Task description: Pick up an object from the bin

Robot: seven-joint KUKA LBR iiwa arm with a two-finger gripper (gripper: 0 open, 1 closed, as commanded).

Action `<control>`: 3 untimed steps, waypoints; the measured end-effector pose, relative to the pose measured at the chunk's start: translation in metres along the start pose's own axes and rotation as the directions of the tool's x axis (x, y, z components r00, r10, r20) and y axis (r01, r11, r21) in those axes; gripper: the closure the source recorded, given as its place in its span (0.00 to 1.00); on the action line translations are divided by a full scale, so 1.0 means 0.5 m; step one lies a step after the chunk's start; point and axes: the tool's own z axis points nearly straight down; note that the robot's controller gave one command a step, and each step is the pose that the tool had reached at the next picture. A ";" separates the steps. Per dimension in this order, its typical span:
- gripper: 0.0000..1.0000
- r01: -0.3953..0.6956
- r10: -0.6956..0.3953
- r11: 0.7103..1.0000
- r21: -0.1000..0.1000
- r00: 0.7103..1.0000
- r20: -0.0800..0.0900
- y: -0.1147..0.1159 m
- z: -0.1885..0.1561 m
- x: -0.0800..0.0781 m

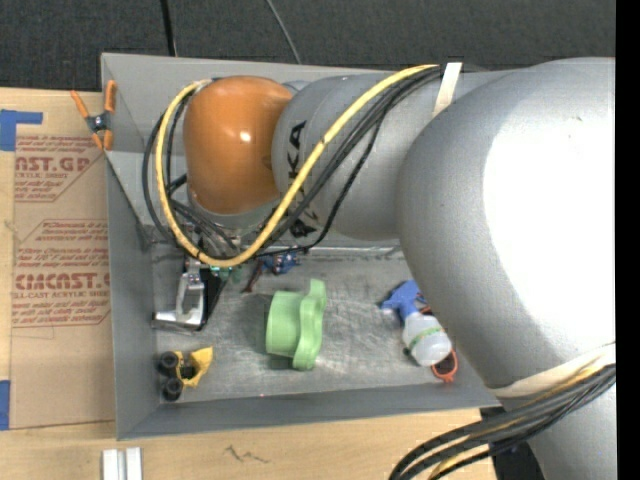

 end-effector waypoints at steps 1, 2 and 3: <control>0.00 -0.002 0.002 1.000 -0.002 1.000 0.007 -0.002 -0.010 -0.004; 0.00 0.213 -0.213 0.977 -0.002 0.977 0.013 -0.013 0.053 0.010; 0.00 0.346 -0.346 0.938 -0.003 0.938 0.007 -0.012 0.072 0.015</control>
Offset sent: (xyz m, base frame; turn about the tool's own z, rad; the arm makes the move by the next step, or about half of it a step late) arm -0.0152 -0.0170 -0.0660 -0.4145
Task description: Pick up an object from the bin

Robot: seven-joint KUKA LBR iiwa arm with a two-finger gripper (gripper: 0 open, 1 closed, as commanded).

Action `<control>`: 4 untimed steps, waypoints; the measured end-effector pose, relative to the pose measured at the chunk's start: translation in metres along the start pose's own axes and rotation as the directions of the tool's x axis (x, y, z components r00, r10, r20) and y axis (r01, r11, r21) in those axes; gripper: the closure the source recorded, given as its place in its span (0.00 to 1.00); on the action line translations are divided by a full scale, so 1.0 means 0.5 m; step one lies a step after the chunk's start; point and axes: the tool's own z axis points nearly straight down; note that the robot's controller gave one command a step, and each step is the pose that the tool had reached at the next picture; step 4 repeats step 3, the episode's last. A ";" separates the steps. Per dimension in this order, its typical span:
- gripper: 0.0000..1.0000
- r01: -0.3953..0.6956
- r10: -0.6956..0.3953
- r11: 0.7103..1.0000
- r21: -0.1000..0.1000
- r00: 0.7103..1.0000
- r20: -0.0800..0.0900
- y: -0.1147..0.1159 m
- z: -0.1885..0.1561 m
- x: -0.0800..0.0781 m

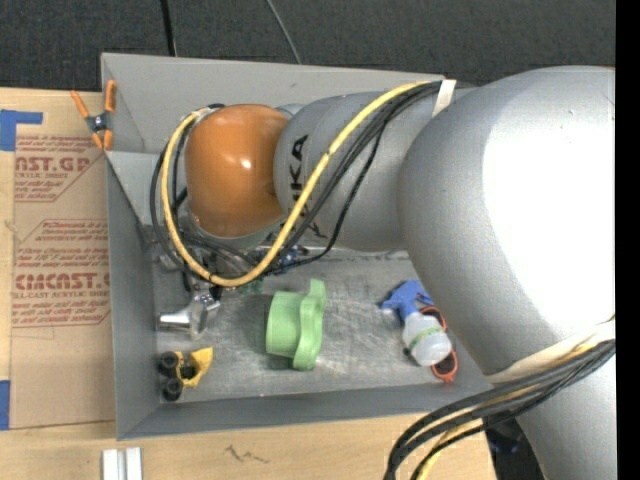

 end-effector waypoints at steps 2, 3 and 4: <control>1.00 0.348 -0.348 0.937 0.004 0.937 0.034 0.029 0.042 0.075; 1.00 0.379 -0.379 0.926 0.000 0.926 -0.009 0.023 -0.218 0.077; 1.00 0.379 -0.379 0.926 0.000 0.926 -0.009 0.023 -0.218 0.077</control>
Offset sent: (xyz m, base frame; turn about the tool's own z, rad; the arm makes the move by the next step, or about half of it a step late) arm 0.0000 0.0000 0.0000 0.0000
